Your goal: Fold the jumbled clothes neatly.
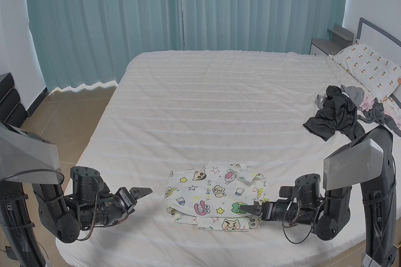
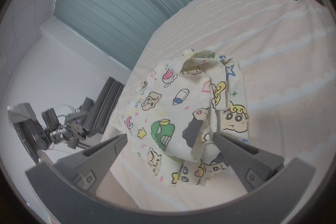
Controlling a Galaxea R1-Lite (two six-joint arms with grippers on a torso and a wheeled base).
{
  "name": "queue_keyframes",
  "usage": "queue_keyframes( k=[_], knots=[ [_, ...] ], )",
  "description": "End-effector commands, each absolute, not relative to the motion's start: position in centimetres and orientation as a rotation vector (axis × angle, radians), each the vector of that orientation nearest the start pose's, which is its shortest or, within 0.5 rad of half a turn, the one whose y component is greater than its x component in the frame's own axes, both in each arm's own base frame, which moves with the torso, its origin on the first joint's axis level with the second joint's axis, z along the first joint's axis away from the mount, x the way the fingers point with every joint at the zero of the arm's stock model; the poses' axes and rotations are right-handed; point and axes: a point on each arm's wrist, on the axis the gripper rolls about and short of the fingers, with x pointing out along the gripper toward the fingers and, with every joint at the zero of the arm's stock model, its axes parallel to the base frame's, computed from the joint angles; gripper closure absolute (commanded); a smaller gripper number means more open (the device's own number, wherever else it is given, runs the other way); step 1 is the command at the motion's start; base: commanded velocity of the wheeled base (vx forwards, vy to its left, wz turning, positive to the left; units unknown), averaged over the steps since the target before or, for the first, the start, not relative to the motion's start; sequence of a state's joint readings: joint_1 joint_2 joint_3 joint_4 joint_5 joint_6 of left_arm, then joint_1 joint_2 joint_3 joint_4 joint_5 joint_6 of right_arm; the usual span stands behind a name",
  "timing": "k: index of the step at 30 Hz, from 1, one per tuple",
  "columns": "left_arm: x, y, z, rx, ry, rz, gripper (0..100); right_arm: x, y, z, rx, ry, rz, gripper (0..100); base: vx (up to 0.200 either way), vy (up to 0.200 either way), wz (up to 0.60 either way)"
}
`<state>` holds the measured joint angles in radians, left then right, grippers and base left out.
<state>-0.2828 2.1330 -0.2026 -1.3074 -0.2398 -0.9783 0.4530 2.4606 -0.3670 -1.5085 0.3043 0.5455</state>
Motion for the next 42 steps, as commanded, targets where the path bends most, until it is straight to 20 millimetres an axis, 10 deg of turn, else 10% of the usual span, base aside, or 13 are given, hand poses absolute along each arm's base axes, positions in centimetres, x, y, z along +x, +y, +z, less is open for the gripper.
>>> queue_keyframes(
  k=[1, 11, 12, 38, 39, 42],
  knots=[
    [23.9, -7.5, 0.0, -0.908, 0.82, -0.153, 0, 26.7, 13.9, -6.8, 0.434, 0.762, 0.569, 0, 0.0, 0.0, 0.0],
    [23.9, -7.6, -0.1, -0.907, 0.813, -0.159, 0, 26.7, 13.8, -6.8, 0.436, 0.755, 0.567, 0, 0.0, 0.0, 0.0],
    [23.9, -7.6, -0.1, -0.907, 0.813, -0.158, 0, 26.7, 13.8, -6.8, 0.437, 0.757, 0.564, 100, 0.0, 0.0, 0.0],
    [23.8, -7.5, -0.2, -0.905, 0.818, -0.155, 0, 24.8, 12.9, -5.2, 0.445, 0.779, 0.51, 100, 0.0, 0.0, 0.0],
    [23.8, -7.5, -0.2, -0.905, 0.819, -0.154, 0, 24.9, 12.9, -5.2, 0.444, 0.774, 0.505, 0, 0.0, 0.0, 0.0],
    [23.8, -7.5, -0.2, -0.905, 0.818, -0.155, 0, 24.9, 13.0, -5.4, 0.437, 0.777, 0.497, 0, 0.0, 0.0, 0.0]
  ],
)
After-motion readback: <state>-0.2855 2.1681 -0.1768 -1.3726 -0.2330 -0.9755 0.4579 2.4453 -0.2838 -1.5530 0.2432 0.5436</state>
